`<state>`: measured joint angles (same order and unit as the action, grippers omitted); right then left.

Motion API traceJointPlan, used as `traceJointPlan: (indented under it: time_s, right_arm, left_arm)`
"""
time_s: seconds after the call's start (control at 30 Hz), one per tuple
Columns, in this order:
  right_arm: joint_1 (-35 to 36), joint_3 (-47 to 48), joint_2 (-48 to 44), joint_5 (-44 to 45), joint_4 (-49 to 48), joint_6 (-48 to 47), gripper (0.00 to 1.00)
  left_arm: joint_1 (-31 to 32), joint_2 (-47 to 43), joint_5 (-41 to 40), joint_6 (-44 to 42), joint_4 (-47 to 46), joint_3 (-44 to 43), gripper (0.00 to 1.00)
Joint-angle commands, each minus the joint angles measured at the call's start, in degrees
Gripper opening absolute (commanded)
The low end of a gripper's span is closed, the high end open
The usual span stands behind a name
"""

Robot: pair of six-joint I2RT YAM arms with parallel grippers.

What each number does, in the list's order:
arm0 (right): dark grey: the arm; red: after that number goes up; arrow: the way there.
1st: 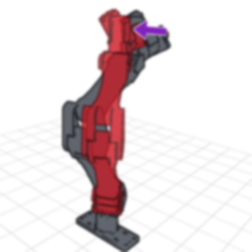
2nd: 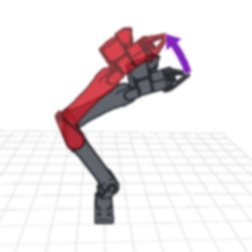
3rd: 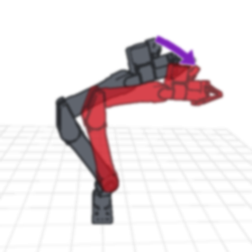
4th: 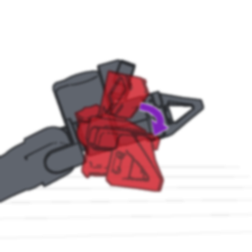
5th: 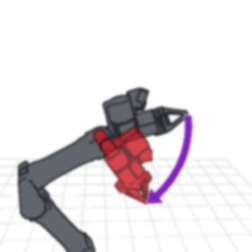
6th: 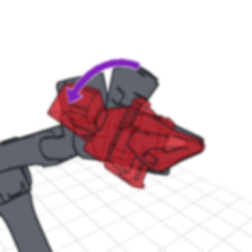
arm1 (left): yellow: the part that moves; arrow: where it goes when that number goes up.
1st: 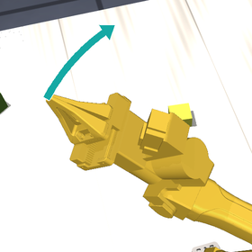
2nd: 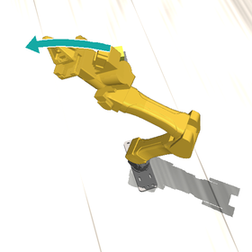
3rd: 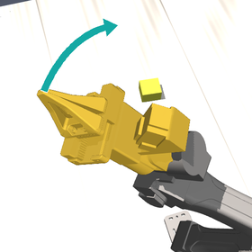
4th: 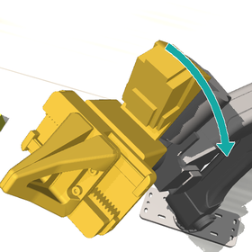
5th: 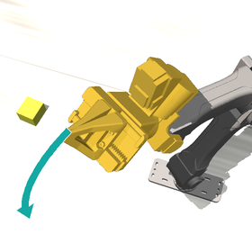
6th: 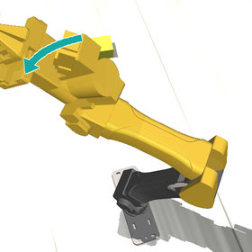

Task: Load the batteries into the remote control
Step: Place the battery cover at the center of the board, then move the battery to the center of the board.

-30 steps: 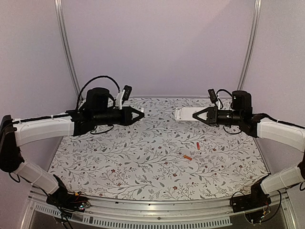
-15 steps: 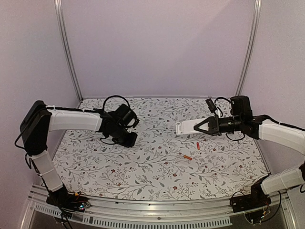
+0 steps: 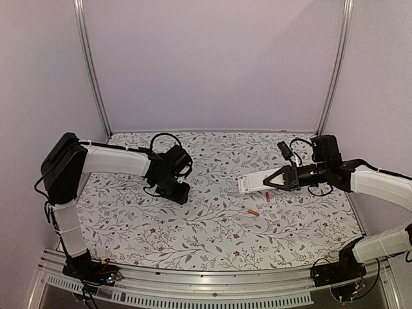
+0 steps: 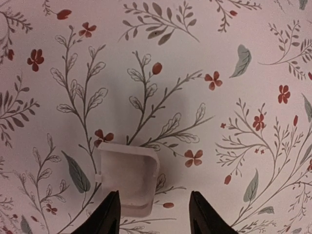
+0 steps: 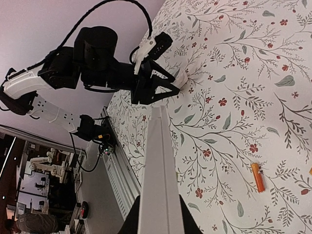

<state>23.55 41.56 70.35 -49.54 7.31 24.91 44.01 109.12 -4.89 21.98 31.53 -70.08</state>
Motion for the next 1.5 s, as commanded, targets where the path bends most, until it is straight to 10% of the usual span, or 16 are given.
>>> traceJointPlan:
  time_s: [0.0,0.2,0.33,1.1,1.47]
  right_arm:
    - [-0.1,-0.34,-0.62,-2.0,0.55,-0.99,0.0]
    - [2.49,-0.02,0.64,-3.47,0.59,-1.5,0.0]
    - [4.7,0.8,1.43,-4.78,0.84,-1.99,0.0]
    - [8.17,2.89,1.42,-3.71,0.96,-2.94,0.0]
    - [-0.54,0.7,-1.03,2.28,2.34,-0.3,0.0]
  left_arm:
    - [0.95,-5.2,3.77,-2.18,-1.25,-0.44,0.55]
    - [1.16,-17.87,19.59,-4.37,-18.01,5.49,0.83]
    - [2.09,-21.83,27.58,-3.94,-33.47,10.59,0.81]
    - [10.75,-10.23,42.79,-8.5,-32.69,1.01,0.24]
    - [9.21,-11.28,24.95,-16.71,-28.45,0.46,0.72]
